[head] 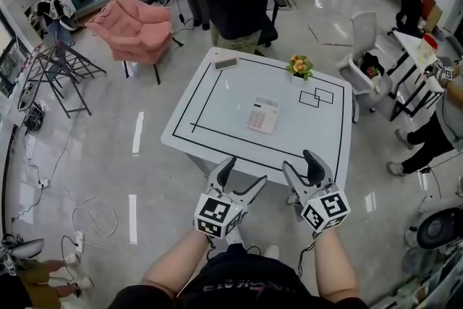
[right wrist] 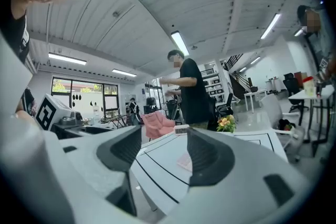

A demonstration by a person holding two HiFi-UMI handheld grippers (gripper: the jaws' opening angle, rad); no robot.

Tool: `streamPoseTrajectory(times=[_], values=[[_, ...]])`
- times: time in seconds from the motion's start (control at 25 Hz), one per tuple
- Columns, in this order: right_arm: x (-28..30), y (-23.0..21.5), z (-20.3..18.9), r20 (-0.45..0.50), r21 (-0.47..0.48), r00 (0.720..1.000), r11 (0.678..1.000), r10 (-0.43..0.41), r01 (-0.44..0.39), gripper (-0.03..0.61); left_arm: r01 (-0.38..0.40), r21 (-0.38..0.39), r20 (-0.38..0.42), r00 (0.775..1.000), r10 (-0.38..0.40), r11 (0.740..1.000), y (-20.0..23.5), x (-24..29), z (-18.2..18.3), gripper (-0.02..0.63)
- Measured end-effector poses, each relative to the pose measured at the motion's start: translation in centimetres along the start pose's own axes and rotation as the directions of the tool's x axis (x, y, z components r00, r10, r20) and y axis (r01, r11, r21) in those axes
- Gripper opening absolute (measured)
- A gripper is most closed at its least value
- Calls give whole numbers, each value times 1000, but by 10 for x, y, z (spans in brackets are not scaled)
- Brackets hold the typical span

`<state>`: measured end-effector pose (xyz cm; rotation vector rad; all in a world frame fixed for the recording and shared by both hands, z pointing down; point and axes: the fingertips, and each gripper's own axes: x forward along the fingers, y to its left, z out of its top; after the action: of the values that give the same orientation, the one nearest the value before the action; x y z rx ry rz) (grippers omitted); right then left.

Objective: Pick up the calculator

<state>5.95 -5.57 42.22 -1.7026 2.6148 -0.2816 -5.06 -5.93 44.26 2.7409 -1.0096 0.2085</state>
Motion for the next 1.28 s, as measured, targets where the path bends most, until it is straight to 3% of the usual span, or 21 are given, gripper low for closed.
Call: streamPoseTrajectory(times=[0.32, 0.68, 1.28], values=[[47, 5, 0, -7, 6, 999, 999, -43, 43, 258, 57, -19, 10, 998, -57, 998, 43, 4, 7, 377], [85, 2, -3, -36, 23, 999, 999, -39, 40, 258, 55, -26, 42, 998, -54, 998, 74, 3, 22, 377], [180, -81, -36, -134, 121, 990, 992, 46, -30, 258, -9, -78, -36, 999, 6, 997, 111, 82, 11, 377]])
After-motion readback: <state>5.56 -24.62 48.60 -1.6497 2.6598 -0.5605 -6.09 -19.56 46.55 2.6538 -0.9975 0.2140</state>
